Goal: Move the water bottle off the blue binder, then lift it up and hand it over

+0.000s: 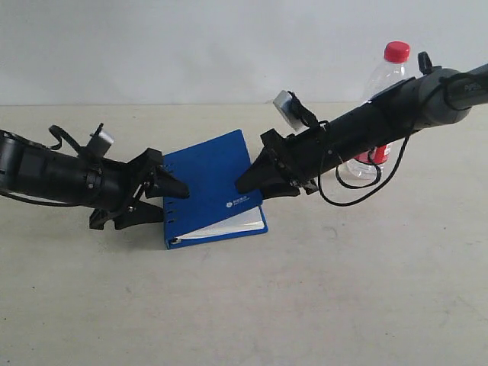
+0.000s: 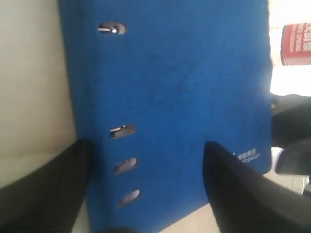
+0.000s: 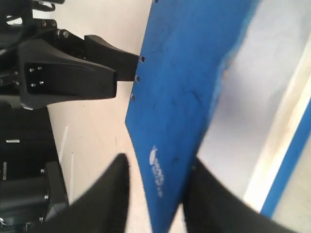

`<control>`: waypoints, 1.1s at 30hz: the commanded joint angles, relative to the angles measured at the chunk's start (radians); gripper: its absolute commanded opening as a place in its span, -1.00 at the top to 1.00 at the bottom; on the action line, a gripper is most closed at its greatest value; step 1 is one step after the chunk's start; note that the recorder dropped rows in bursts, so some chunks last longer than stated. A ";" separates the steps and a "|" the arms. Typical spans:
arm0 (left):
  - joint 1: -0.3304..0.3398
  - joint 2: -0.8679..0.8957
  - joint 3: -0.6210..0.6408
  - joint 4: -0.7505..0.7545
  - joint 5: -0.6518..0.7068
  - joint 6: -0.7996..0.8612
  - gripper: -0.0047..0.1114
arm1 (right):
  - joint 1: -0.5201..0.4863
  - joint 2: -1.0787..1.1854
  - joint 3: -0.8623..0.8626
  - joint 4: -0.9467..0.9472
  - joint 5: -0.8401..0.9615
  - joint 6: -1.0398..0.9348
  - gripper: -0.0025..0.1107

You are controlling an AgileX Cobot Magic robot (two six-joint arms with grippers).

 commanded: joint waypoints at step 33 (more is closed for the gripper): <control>0.012 0.156 -0.118 -0.179 0.318 0.222 -0.14 | 0.009 -0.056 -0.002 0.087 0.021 0.044 0.96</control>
